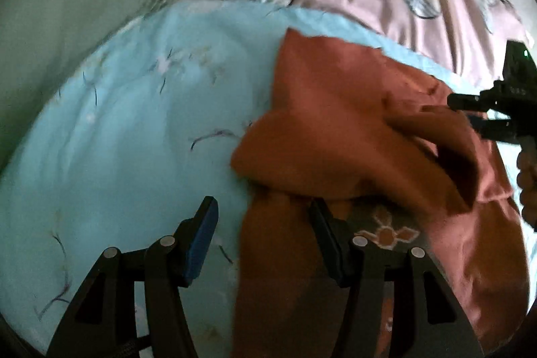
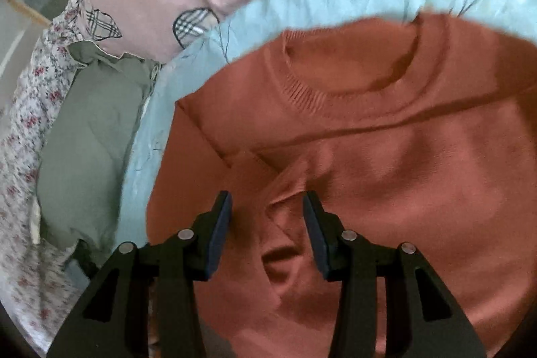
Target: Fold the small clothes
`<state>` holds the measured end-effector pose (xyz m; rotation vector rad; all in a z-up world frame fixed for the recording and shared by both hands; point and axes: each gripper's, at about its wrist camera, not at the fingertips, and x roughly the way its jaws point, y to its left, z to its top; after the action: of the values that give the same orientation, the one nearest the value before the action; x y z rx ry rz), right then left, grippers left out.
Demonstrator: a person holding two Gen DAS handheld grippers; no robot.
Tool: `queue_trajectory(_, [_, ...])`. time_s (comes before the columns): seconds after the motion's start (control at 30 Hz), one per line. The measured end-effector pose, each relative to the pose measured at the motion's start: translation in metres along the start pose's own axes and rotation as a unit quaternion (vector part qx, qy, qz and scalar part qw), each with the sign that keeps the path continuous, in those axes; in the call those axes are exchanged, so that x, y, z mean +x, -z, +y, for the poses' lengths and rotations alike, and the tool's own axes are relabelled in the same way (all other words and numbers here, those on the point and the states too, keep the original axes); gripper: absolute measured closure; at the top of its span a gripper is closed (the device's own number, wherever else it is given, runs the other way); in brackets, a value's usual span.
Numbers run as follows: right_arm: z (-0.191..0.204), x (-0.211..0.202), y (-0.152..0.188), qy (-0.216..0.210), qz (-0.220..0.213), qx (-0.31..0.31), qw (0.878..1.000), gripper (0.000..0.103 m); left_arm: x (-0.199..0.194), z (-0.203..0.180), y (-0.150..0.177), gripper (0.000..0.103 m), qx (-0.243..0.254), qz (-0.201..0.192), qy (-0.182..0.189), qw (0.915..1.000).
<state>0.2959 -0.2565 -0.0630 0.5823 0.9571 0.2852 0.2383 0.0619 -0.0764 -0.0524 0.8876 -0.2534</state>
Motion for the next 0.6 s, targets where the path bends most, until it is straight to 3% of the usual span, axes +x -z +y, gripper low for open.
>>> queue_trajectory(0.07, [0.008, 0.001, 0.002, 0.003, -0.005, -0.020, 1.000, 0.094, 0.005, -0.002, -0.004, 0.046, 0.001, 0.003, -0.008, 1.0000])
queue_trajectory(0.13, [0.009, -0.020, 0.004, -0.003, -0.052, -0.014, 0.999, 0.096, 0.008, -0.006, -0.010, 0.046, 0.008, -0.001, -0.017, 0.9998])
queue_trajectory(0.2, [-0.001, -0.065, 0.008, -0.020, -0.137, 0.015, 0.990, 0.096, 0.012, -0.010, -0.018, 0.046, 0.011, -0.006, -0.023, 0.9997])
queue_trajectory(0.27, [-0.026, -0.116, 0.020, -0.020, -0.228, 0.059, 0.972, 0.097, 0.014, -0.013, -0.024, 0.046, 0.005, -0.010, -0.030, 0.9995])
queue_trajectory(0.33, [-0.052, -0.142, 0.035, 0.005, -0.268, 0.095, 0.959, 0.097, 0.017, -0.011, -0.029, 0.045, -0.008, -0.017, -0.038, 0.9991])
queue_trajectory(0.43, [-0.092, -0.143, 0.057, 0.062, -0.253, 0.135, 0.956, 0.097, 0.024, -0.009, -0.030, 0.045, -0.024, -0.014, -0.046, 0.9985])
queue_trajectory(0.6, [-0.121, -0.122, 0.085, 0.053, -0.217, 0.185, 0.957, 0.096, 0.026, -0.014, -0.029, 0.045, -0.020, -0.015, -0.062, 0.9977])
